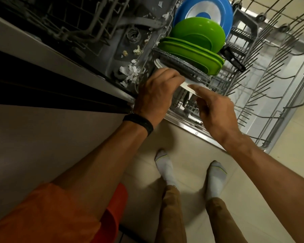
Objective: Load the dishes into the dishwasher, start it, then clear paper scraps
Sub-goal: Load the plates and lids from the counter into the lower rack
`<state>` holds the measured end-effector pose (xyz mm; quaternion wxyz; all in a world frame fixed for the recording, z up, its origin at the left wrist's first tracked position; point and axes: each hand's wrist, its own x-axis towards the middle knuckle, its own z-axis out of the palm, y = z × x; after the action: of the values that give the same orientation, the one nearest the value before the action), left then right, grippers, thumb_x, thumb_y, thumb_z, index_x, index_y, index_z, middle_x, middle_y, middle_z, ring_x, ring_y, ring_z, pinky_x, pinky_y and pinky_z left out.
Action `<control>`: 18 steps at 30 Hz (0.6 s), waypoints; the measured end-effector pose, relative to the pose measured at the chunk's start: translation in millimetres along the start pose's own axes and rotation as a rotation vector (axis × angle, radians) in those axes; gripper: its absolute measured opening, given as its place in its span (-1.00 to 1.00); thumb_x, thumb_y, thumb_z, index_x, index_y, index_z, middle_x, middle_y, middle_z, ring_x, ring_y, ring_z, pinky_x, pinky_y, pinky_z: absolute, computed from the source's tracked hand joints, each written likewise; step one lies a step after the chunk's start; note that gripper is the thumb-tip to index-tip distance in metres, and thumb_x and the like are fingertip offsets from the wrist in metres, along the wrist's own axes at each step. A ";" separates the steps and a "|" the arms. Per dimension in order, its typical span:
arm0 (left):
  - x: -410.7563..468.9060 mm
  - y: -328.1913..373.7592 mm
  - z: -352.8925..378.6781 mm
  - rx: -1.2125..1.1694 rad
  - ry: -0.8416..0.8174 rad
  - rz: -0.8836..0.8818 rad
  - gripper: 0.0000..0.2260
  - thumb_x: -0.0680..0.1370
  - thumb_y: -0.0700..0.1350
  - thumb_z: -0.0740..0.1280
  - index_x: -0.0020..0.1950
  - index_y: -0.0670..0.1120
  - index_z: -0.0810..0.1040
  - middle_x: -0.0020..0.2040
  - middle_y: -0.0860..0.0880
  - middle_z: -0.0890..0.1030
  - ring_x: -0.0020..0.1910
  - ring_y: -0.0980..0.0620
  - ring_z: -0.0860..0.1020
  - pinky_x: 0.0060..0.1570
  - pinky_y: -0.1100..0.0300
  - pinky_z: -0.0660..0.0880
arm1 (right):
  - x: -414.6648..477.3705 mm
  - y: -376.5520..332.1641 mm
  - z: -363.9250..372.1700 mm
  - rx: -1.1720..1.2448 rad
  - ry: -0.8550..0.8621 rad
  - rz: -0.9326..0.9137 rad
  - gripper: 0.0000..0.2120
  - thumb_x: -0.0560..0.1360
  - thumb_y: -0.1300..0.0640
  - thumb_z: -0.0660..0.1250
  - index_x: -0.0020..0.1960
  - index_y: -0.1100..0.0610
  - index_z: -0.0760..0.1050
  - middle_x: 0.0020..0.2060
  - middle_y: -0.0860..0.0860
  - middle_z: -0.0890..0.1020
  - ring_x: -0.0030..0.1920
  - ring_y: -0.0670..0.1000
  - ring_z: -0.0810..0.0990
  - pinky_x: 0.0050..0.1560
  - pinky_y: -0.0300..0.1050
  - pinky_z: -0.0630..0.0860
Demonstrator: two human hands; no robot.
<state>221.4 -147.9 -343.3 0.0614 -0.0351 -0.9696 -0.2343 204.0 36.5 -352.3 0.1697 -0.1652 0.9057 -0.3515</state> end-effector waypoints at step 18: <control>24.5 -29.7 3.0 0.079 -0.005 -0.129 -0.87 0.61 -0.26 0.34 0.11 -0.16 0.66 0.12 -0.11 0.55 0.06 -0.11 0.55 -0.03 -0.04 0.61 | 52.7 -8.6 9.9 -0.182 -0.047 0.030 -0.49 0.60 0.39 0.20 0.46 0.01 0.45 0.13 0.12 0.71 -0.04 0.21 0.70 0.09 0.21 0.63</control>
<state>193.9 -171.9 -356.0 0.0452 0.0291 -0.9785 -0.1993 163.0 2.7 -363.4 0.1805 -0.1745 0.9321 -0.2611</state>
